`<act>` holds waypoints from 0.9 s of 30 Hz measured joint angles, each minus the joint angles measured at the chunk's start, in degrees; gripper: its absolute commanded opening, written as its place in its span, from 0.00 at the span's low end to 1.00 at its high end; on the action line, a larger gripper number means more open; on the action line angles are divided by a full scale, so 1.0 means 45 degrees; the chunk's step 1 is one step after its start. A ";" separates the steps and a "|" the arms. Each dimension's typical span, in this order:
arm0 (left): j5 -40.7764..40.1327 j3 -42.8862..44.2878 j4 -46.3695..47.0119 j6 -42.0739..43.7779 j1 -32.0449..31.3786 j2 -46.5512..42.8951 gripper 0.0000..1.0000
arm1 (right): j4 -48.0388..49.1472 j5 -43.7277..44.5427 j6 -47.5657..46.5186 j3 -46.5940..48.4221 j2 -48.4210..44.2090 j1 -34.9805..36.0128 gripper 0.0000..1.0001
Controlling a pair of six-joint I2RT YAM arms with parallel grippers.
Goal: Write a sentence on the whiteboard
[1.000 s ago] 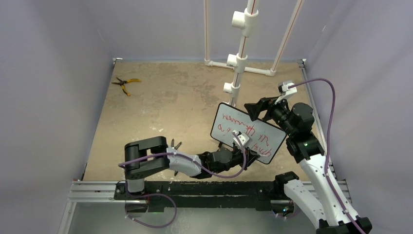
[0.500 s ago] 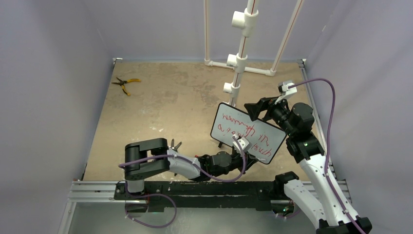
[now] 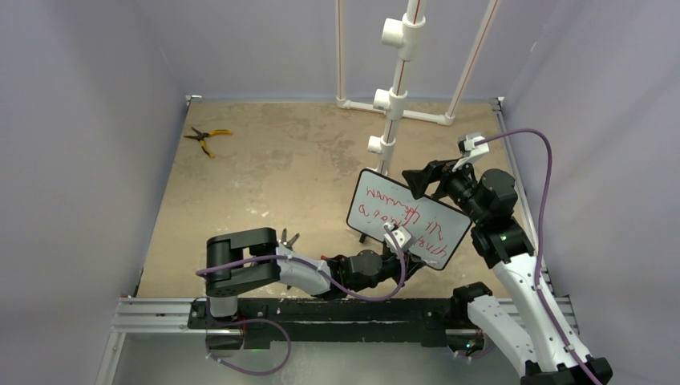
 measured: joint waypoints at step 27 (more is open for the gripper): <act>0.0996 -0.0976 -0.0481 0.0010 0.0092 -0.1715 0.00 | 0.0000 0.0000 -0.0005 -0.0049 -0.0126 0.0000 0.95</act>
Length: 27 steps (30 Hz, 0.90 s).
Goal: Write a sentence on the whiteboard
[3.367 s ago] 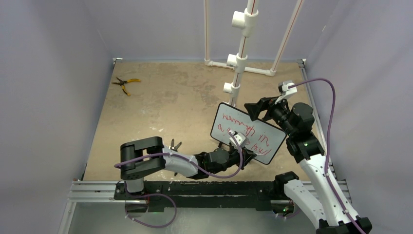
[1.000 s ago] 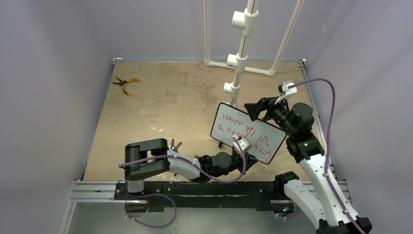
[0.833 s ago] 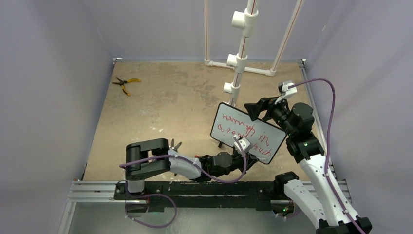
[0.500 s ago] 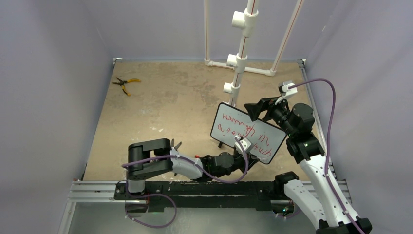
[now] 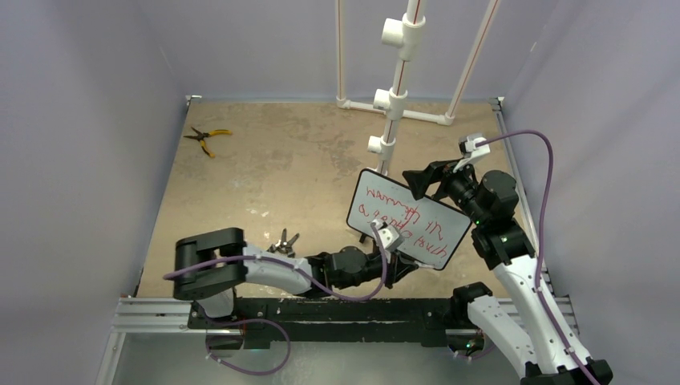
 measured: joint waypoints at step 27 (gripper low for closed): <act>0.3944 -0.1894 -0.9534 -0.0559 0.7203 -1.1176 0.00 | 0.1467 -0.3337 0.0685 -0.0311 0.1103 0.2667 0.87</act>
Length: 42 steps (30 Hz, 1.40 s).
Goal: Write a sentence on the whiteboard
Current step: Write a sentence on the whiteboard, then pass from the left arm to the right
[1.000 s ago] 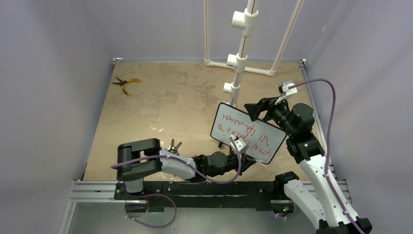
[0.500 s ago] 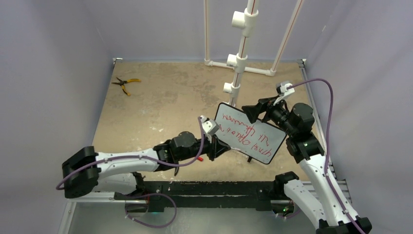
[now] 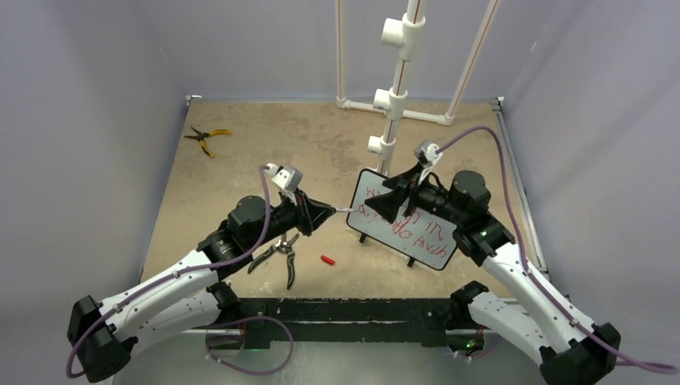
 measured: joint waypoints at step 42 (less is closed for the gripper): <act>-0.2395 -0.4731 0.6902 0.0427 0.0053 -0.3007 0.00 | 0.4945 0.9457 1.5402 -0.0267 0.4872 0.6829 0.49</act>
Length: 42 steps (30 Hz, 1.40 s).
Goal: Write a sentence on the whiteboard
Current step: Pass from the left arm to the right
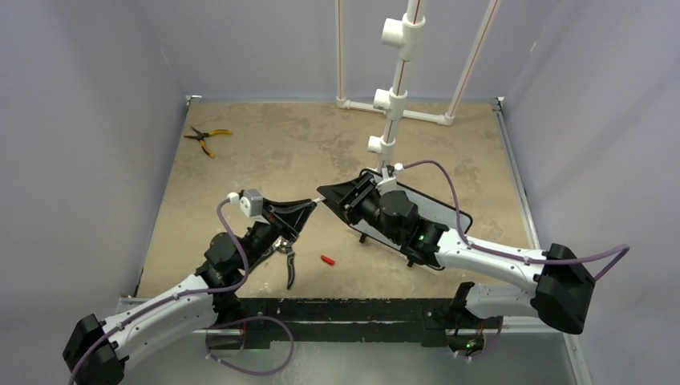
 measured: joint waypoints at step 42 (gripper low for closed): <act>0.3444 0.5066 -0.8908 -0.0831 -0.0024 0.0787 0.74 | -0.0525 0.1501 -0.5994 0.0908 -0.1190 0.0073 0.00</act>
